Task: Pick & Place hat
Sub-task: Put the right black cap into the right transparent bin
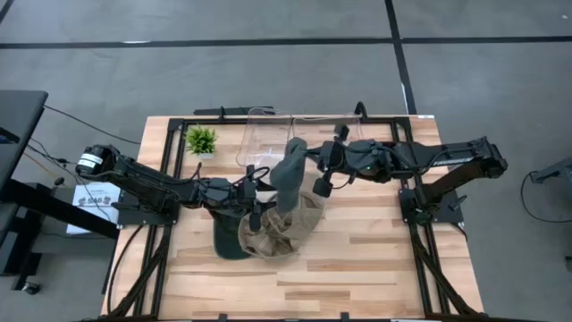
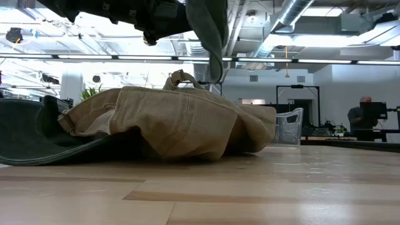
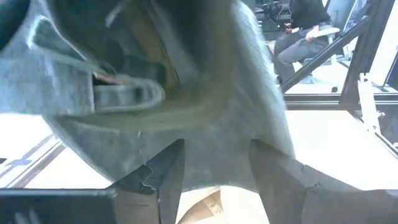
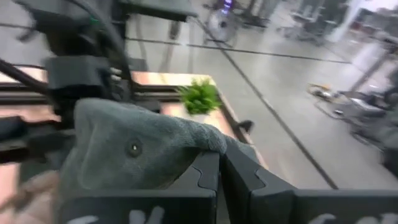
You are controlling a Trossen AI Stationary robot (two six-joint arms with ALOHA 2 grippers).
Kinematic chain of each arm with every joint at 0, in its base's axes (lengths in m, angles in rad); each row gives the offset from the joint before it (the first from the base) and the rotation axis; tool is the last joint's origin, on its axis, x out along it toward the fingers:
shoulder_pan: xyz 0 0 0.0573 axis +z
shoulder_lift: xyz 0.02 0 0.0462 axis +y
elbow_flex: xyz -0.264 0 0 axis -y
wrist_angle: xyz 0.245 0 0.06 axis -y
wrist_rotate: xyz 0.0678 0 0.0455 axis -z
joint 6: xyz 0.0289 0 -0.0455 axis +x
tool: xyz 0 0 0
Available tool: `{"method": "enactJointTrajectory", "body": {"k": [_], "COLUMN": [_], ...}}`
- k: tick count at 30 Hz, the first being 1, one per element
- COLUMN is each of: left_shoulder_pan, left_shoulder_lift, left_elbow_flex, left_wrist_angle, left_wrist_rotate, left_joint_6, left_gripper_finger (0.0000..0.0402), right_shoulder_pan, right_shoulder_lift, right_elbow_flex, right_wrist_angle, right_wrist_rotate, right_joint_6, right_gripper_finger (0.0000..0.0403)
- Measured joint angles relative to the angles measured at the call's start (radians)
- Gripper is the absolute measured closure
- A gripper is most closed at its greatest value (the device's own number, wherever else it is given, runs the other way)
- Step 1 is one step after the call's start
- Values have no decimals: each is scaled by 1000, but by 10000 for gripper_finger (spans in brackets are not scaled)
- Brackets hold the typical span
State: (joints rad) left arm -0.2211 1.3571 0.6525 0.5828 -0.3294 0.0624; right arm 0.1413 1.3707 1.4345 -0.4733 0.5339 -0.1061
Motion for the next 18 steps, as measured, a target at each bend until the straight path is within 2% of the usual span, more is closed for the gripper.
{"method": "enactJointTrajectory", "body": {"k": [8,18], "left_shoulder_pan": [0,0], "left_shoulder_lift": [0,0], "left_elbow_flex": [0,0], "left_wrist_angle": [-6,2], "left_wrist_rotate": [0,0], "left_joint_6": [-18,-18], "left_gripper_finger": [224,224], "right_shoulder_pan": [0,0], "right_shoulder_lift": [-51,-14], "right_elbow_flex": [0,-1], "right_wrist_angle": [-74,-7], "right_wrist_rotate": [122,96], "right_joint_6": [1,9], "right_gripper_finger": [403,403]}}
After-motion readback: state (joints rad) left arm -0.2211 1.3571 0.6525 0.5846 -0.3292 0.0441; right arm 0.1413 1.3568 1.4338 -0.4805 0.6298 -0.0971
